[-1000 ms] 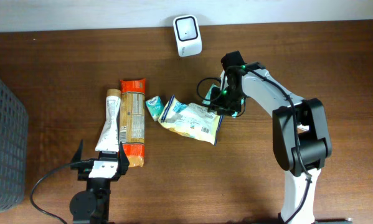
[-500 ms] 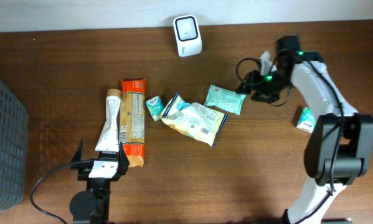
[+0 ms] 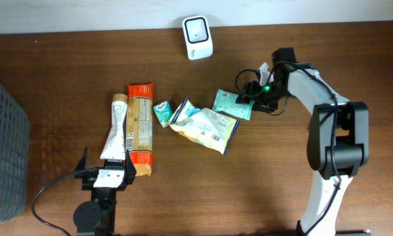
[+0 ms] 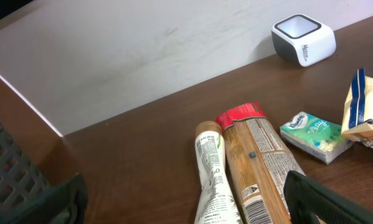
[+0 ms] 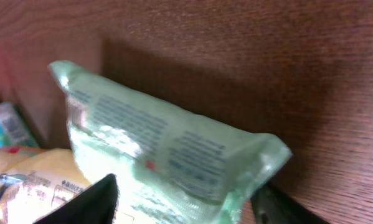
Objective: Scan the item barcode
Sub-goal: 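Carry the wipes pack up and hold it under the scanner, then place the wipes pack at the right edge beside the tissue pack, then reach the right gripper to the yellow-white snack bag and grasp it, then lift the snack bag and pull it rightward, then carry the snack bag up and hold it under the scanner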
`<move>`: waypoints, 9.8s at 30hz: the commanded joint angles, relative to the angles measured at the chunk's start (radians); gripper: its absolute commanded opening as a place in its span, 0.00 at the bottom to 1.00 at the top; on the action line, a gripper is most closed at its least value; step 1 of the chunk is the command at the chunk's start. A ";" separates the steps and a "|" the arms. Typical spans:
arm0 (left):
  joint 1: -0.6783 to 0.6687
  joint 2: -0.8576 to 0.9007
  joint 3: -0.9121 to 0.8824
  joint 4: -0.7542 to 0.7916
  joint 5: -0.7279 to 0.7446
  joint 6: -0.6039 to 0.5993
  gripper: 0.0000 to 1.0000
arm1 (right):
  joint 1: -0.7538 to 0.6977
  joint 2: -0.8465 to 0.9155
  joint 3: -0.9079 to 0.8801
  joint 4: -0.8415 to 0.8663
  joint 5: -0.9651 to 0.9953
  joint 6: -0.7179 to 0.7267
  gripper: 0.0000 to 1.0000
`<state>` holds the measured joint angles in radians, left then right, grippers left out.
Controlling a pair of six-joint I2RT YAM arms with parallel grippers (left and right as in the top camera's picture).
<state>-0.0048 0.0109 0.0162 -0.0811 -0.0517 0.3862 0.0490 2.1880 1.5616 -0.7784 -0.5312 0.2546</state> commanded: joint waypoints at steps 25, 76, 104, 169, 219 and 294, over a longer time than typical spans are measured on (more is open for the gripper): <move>0.006 -0.005 -0.007 0.002 0.004 0.012 0.99 | -0.016 -0.558 0.028 -0.089 -0.213 -0.254 0.04; 0.006 -0.005 -0.007 0.002 0.004 0.012 0.99 | 0.350 0.173 0.028 1.685 0.558 -1.720 0.04; 0.006 -0.005 -0.007 0.002 0.004 0.012 0.99 | 0.119 -0.746 0.025 0.184 0.610 -0.111 0.04; 0.006 -0.005 -0.007 0.002 0.004 0.012 0.99 | 0.423 -0.119 -0.083 -0.279 0.348 -0.111 0.61; 0.006 -0.005 -0.007 0.002 0.004 0.012 0.99 | 0.014 -0.181 0.157 -0.166 0.156 -0.290 0.91; 0.006 -0.005 -0.007 0.002 0.004 0.012 0.99 | 0.328 0.109 0.128 1.527 0.766 -1.456 0.04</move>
<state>-0.0048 0.0109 0.0147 -0.0788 -0.0517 0.3862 0.4034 2.2871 1.6695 0.7212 0.2668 -1.1965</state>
